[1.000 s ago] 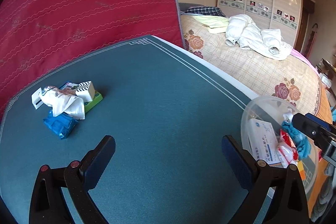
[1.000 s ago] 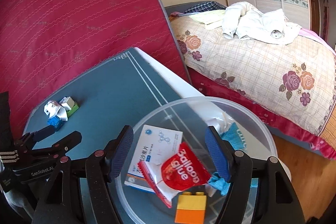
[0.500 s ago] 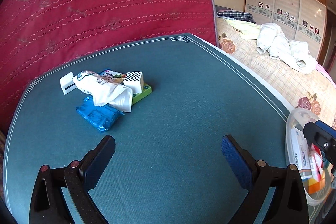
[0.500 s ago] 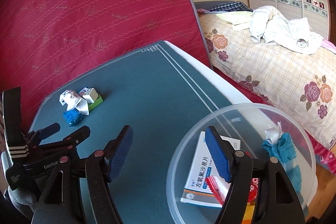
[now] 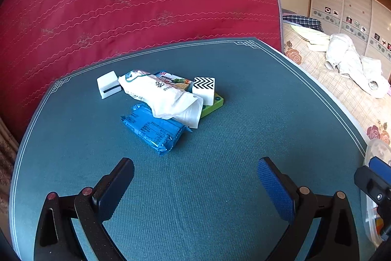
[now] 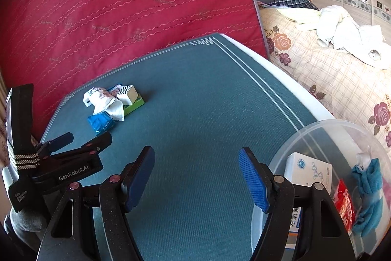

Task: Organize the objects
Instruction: 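Move both open tools back toward the items left on the table, then lower the left tool toward the blue wipes pack while the right tool approaches the white swab bag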

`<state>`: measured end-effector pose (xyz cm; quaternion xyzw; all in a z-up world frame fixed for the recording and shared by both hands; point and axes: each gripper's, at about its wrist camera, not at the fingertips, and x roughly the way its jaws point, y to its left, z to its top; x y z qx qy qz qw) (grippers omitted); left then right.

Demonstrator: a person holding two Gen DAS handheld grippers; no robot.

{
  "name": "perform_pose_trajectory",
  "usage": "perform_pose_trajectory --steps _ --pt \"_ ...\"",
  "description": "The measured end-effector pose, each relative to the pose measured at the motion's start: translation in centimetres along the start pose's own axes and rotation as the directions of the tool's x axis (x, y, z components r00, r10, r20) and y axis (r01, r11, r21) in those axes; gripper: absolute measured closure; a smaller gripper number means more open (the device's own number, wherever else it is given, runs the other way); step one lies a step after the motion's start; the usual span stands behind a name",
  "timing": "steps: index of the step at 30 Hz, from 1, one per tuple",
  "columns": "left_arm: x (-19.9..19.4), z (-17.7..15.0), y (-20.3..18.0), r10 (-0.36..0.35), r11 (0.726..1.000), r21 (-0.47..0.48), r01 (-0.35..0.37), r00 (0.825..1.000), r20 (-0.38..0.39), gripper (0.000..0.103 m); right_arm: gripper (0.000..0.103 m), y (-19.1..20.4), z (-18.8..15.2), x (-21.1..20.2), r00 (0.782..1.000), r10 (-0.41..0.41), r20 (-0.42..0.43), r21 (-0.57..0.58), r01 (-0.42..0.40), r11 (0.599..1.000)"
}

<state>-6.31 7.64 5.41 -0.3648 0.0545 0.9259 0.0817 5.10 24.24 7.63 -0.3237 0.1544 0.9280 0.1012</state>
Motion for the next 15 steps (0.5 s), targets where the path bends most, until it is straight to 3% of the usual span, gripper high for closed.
perform_pose_trajectory --steps 15 --pt "1.6 0.1 2.1 0.043 0.998 -0.038 -0.044 0.999 -0.027 0.001 0.031 1.7 -0.3 2.6 0.999 0.031 -0.041 -0.018 -0.032 0.999"
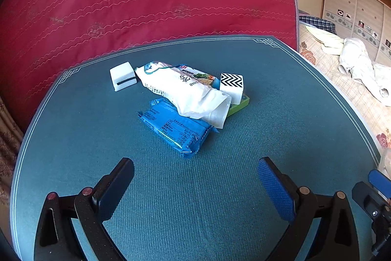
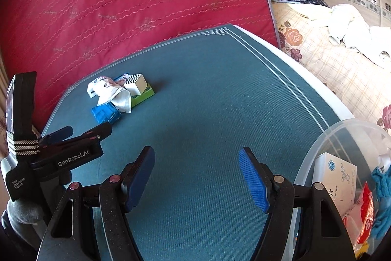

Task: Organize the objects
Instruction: 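Lower the left tool toward the blue wipes pack while the right tool approaches the white swab bag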

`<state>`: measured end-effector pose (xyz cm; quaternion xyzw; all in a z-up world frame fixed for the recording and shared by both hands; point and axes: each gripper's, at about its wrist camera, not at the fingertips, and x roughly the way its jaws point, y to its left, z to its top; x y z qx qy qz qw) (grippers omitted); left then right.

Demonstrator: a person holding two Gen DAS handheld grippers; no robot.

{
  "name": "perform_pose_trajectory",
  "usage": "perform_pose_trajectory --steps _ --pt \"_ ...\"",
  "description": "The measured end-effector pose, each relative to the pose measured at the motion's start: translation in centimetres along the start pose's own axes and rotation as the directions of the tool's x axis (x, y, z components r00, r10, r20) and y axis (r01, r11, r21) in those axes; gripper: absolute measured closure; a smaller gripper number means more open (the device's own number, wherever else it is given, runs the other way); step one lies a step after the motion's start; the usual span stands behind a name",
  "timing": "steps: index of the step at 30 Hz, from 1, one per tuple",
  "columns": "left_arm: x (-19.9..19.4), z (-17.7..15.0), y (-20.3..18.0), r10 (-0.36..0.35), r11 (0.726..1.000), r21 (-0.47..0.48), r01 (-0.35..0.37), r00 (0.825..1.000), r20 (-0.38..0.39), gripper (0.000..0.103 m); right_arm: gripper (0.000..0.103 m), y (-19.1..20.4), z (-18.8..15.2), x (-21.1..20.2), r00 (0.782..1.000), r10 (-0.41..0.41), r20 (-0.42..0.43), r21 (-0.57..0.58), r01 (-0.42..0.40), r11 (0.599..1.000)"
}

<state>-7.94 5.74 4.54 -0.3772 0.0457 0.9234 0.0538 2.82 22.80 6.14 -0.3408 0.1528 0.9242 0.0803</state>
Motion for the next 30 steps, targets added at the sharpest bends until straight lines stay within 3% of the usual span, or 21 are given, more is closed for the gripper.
perform_pose_trajectory --steps 13,22,30 --pt "1.4 0.2 0.8 0.024 1.0 -0.002 -0.024 1.0 -0.02 0.001 0.031 0.7 -0.1 1.7 0.999 0.018 -0.026 0.0 -0.018 1.0" --pt "2.7 1.6 3.6 0.003 0.995 -0.103 -0.006 1.0 -0.024 0.001 0.031 1.3 -0.2 2.5 0.999 0.038 -0.037 -0.001 -0.038 0.999" --pt "4.6 2.7 3.6 0.017 0.99 -0.142 -0.023 0.999 -0.038 0.001 0.031 2.2 -0.5 3.1 0.997 0.058 -0.043 -0.013 -0.059 0.998"
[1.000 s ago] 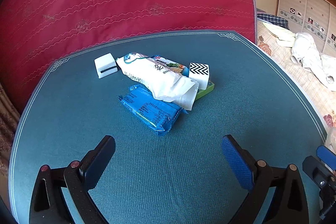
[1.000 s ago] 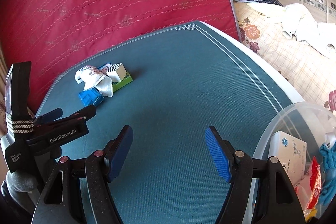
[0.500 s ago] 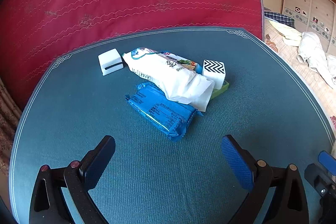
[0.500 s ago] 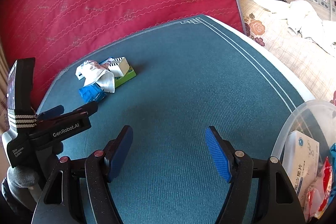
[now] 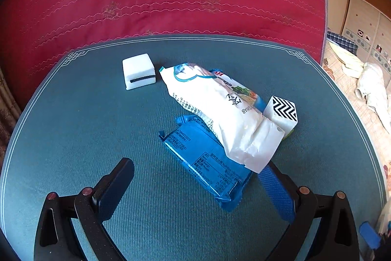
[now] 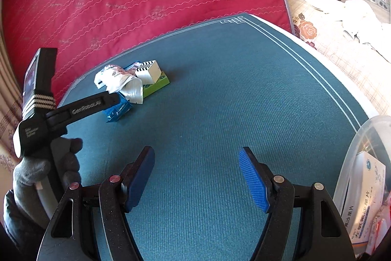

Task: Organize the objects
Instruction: 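Lower the left tool toward the blue wipes pack while the right tool approaches the white swab bag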

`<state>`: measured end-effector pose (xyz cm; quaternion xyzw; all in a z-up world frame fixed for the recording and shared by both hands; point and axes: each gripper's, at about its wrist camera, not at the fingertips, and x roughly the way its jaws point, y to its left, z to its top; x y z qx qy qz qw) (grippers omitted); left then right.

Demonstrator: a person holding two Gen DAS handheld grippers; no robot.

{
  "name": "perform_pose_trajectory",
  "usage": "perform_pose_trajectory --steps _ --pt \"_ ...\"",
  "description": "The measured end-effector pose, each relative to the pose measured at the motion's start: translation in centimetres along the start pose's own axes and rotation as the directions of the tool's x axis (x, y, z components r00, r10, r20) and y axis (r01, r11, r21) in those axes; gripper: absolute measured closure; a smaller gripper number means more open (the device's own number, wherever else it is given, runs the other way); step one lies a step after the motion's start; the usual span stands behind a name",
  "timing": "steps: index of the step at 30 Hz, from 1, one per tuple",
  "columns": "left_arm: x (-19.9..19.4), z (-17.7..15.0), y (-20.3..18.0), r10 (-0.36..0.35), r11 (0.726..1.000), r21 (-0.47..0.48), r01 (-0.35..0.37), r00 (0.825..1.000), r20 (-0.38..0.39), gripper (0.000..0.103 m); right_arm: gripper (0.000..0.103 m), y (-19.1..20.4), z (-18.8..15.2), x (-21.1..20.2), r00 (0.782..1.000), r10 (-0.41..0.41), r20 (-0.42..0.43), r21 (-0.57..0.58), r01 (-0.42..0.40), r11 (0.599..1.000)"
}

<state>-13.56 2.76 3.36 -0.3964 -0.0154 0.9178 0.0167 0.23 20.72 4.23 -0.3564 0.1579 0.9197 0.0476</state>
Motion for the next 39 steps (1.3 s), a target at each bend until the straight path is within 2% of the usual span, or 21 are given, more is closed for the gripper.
perform_pose_trajectory --steps 3,10,15,22,32,34,36,37,39 --pt "0.7 -0.2 -0.3 0.043 0.999 0.005 -0.043 0.999 0.002 0.001 0.031 0.2 -0.2 0.3 1.0 0.008 -0.007 -0.003 -0.008 1.0" --pt "0.2 -0.8 0.9 0.042 0.999 -0.004 -0.042 0.999 0.003 0.0 0.031 0.5 -0.6 0.5 1.0 0.017 -0.018 -0.007 -0.018 1.0" --pt "-0.6 -1.8 3.4 0.042 0.997 -0.058 -0.043 0.999 -0.014 0.0 0.031 0.7 -0.7 0.5 1.0 0.023 -0.018 -0.01 -0.024 1.0" --pt "-1.7 -2.3 5.7 0.091 0.989 -0.113 -0.093 0.996 -0.024 0.0 0.031 0.9 -0.8 0.5 0.999 0.031 -0.021 -0.01 -0.031 0.999" --pt "-0.1 -0.9 3.8 0.112 0.993 -0.037 -0.112 0.994 -0.021 0.0 0.031 1.1 -1.0 0.7 0.999 0.02 -0.026 -0.017 -0.021 1.0" --pt "0.6 -0.7 4.1 0.112 0.993 -0.04 -0.114 0.993 -0.033 0.004 0.031 1.1 -0.9 0.8 0.999 0.015 -0.028 -0.017 -0.016 1.0" --pt "0.9 -0.8 4.8 0.08 0.995 -0.058 -0.084 0.995 -0.061 0.016 0.031 1.2 -0.9 0.9 0.999 0.014 -0.032 -0.019 -0.014 1.0" --pt "0.7 -0.8 4.9 0.087 0.994 -0.055 -0.09 0.995 -0.051 0.018 0.031 1.4 -0.9 1.1 0.999 0.014 -0.035 -0.023 -0.015 1.0" --pt "0.5 -1.0 4.8 0.091 0.995 -0.044 -0.093 0.995 -0.044 0.03 0.031 1.8 -0.8 1.2 0.999 0.017 -0.04 -0.034 -0.018 0.999"
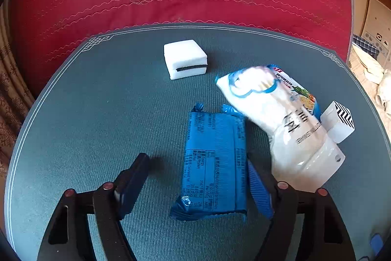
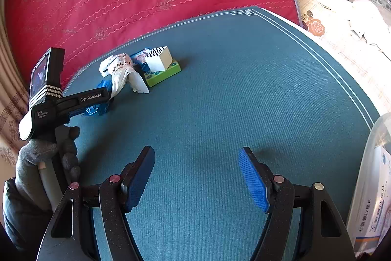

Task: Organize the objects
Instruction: 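Grasp the blue wipes pack with the left tool while the right tool grasps the white cotton swab bag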

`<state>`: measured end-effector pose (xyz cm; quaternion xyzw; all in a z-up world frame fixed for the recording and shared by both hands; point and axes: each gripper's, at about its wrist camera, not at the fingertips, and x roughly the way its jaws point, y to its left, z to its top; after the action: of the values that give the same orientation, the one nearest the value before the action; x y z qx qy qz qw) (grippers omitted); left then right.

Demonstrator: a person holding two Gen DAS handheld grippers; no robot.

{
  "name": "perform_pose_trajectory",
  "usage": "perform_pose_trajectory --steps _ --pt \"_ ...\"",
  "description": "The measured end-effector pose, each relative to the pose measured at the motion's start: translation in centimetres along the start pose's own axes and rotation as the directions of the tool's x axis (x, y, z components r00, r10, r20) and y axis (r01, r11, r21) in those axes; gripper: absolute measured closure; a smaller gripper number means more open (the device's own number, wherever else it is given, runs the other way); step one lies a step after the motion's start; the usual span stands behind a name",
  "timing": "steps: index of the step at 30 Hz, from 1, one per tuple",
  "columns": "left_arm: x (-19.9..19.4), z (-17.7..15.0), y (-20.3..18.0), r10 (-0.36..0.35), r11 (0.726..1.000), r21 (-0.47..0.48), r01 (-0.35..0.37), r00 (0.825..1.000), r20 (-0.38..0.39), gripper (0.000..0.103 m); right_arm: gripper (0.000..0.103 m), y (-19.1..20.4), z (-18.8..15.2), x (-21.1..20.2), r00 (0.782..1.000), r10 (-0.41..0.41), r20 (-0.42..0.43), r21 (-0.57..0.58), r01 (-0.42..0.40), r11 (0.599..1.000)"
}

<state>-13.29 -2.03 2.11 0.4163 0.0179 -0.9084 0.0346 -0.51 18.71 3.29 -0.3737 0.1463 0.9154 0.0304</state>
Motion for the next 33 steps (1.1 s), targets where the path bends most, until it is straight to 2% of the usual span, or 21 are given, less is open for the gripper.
perform_pose_trajectory --steps 1,3,5,8,13,19,25,33 --pt "-0.1 0.0 0.0 0.0 1.0 0.006 0.0 1.0 0.004 0.033 0.031 0.3 0.1 0.0 1.0 0.001 0.001 -0.007 -0.001 1.0" --pt "-0.3 -0.2 0.2 -0.011 1.0 0.009 0.011 1.0 0.009 0.05 0.031 0.8 0.3 0.1 1.0 0.003 0.005 -0.023 -0.003 1.0" --pt "-0.5 0.0 0.8 -0.023 1.0 -0.007 0.023 1.0 0.005 0.06 0.031 1.4 0.5 0.2 1.0 0.009 0.011 -0.037 -0.008 0.999" --pt "-0.8 0.2 1.8 -0.047 0.998 -0.04 0.047 0.999 -0.003 0.06 0.031 2.3 1.1 0.5 1.0 0.021 0.017 -0.05 -0.02 0.999" --pt "-1.5 0.7 3.2 -0.02 0.997 -0.068 0.022 1.0 0.024 0.06 0.031 4.5 3.2 1.4 0.998 0.05 0.033 -0.092 -0.046 0.995" --pt "-2.7 1.3 5.0 0.016 0.994 -0.105 -0.009 0.998 0.061 0.06 0.031 8.3 5.8 4.0 0.997 0.066 0.035 -0.205 -0.057 0.977" --pt "-3.0 1.6 6.1 0.007 0.99 -0.143 0.003 0.998 0.066 0.06 0.031 12.1 7.8 7.4 0.999 0.036 0.031 -0.303 -0.025 0.953" --pt "-3.2 2.0 6.8 0.001 0.986 -0.163 0.012 0.997 0.078 0.06 0.031 14.1 10.0 10.7 0.998 0.056 -0.017 -0.324 -0.058 0.944"
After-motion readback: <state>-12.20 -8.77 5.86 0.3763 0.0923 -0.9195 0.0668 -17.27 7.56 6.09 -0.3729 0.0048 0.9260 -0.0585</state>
